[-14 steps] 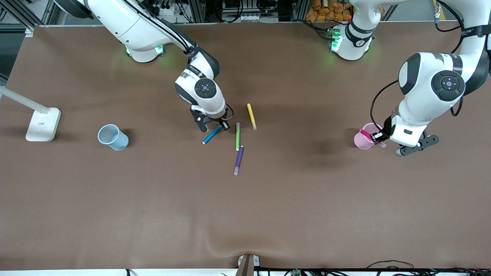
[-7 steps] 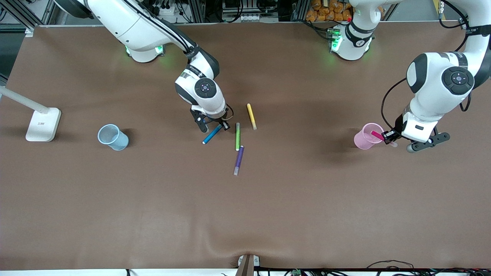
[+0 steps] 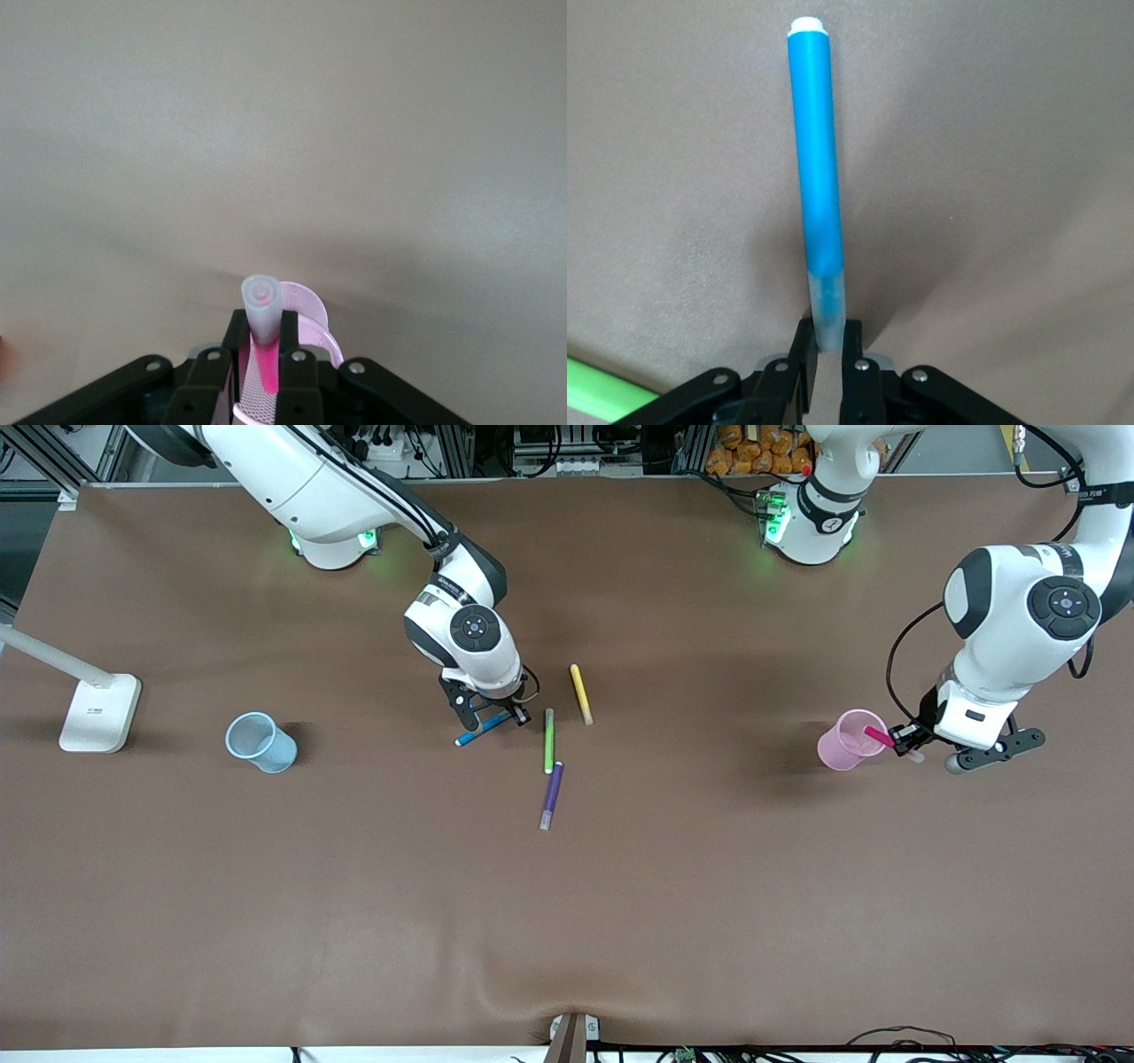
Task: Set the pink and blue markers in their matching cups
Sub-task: 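Drop the pink marker into the pink cup while the right gripper grasps blue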
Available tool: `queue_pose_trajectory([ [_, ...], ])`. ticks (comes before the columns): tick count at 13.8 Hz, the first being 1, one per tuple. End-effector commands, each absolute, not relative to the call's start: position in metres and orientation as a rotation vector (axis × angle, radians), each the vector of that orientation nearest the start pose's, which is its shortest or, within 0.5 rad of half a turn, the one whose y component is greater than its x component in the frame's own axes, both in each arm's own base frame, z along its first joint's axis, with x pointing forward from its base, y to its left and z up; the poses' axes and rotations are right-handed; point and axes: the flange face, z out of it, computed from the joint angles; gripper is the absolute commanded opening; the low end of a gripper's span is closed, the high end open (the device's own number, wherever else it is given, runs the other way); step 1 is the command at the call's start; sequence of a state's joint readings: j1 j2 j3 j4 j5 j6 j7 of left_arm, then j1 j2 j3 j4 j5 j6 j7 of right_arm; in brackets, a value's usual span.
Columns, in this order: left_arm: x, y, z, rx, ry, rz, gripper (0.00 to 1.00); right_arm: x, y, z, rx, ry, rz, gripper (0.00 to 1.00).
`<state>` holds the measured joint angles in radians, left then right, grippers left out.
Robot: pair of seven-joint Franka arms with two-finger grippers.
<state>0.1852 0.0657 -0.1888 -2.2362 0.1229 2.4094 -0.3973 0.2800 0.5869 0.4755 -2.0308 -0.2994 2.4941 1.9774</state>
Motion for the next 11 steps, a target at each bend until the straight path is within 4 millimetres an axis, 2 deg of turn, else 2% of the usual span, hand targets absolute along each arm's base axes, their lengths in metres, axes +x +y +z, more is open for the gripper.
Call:
queue_pose_trajectory([
  [1,0.537,-0.002,0.353,-3.038,-0.443,-0.209,0.18,0.431,0.405,0.182,-2.754,1.582,0.1,0.0],
  [2,0.537,-0.002,0.351,-3.04,-0.445,-0.202,0.33,0.432,0.405,0.184,-2.752,1.582,0.096,0.0],
  [3,0.537,-0.002,0.349,-3.039,-0.443,-0.198,0.42,0.434,0.404,0.191,-2.752,1.576,0.083,0.0],
  [4,0.538,-0.003,0.347,-3.042,-0.442,-0.191,0.61,0.435,0.4,0.195,-2.779,1.588,0.076,0.0],
  [5,0.539,-0.004,0.348,-3.042,-0.44,-0.195,1.0,0.436,0.397,0.202,-2.812,1.603,0.064,0.0],
  [8,0.541,-0.009,0.352,-3.043,-0.432,-0.196,1.0,0.442,0.392,0.215,-2.8,1.628,0.053,0.0],
  [11,0.551,-0.017,0.37,-3.04,-0.42,-0.185,1.0,0.443,0.389,0.219,-2.798,1.637,0.049,0.0],
])
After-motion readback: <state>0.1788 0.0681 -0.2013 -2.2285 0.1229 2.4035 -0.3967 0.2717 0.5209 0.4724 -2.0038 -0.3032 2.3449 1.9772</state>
